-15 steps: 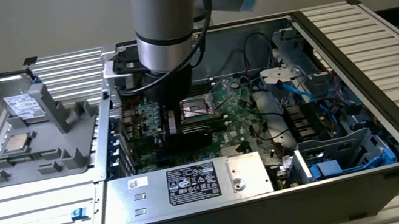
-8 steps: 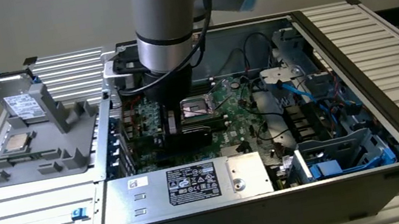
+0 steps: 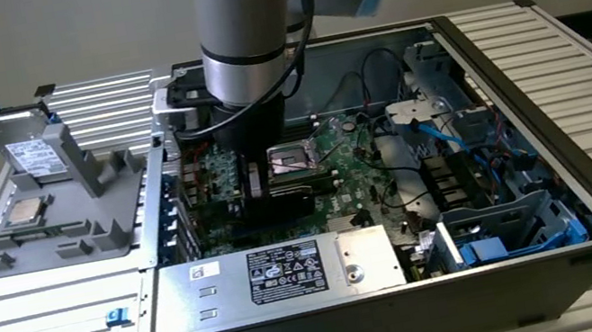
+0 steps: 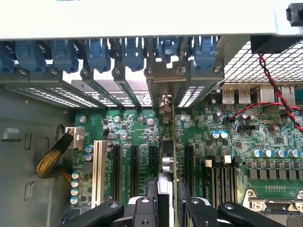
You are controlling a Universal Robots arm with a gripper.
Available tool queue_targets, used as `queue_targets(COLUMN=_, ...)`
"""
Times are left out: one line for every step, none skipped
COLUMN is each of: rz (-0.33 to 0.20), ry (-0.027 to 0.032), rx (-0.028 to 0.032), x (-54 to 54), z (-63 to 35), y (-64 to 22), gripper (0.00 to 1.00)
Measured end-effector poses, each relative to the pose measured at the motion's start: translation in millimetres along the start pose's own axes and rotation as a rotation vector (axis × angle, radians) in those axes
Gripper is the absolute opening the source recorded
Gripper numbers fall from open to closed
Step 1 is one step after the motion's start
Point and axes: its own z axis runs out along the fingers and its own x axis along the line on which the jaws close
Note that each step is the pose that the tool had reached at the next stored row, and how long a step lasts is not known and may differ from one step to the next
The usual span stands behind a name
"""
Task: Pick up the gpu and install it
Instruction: 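Insert the gpu into the slot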
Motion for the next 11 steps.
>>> queue_targets(rz=0.000, ry=0.0001, rx=0.0000, x=0.0, z=0.0, y=0.0, gripper=0.27)
queue_targets(rz=0.000, ry=0.0004, rx=-0.0002, x=0.0, z=0.0, y=0.0, gripper=0.27)
queue_targets(rz=0.000, ry=0.0005, rx=-0.0002, x=-0.2, z=0.1, y=-0.1, gripper=0.27)
queue_targets(rz=0.000, ry=0.0005, rx=-0.0002, x=-0.2, z=0.1, y=-0.1, gripper=0.27)
queue_targets(rz=0.000, ry=0.0005, rx=-0.0002, x=-0.2, z=0.2, y=-0.2, gripper=0.27)
queue_targets(rz=0.000, ry=0.0003, rx=-0.0005, x=-0.3, z=0.1, y=-1.0, gripper=0.27)
queue_targets(rz=0.001, ry=0.0005, rx=-0.0006, x=-0.4, z=-0.2, y=-2.4, gripper=0.27)
queue_targets(rz=0.000, ry=0.0006, rx=-0.0006, x=-0.3, z=-0.4, y=-3.6, gripper=0.27)
queue_targets(rz=0.000, ry=0.0008, rx=-0.0006, x=-0.3, z=-0.6, y=-4.9, gripper=0.27)
queue_targets(rz=0.000, ry=0.0006, rx=-0.0004, x=-0.3, z=-0.6, y=-5.5, gripper=0.27)
queue_targets(rz=0.000, ry=0.0005, rx=-0.0002, x=-0.3, z=-0.6, y=-5.5, gripper=0.27)
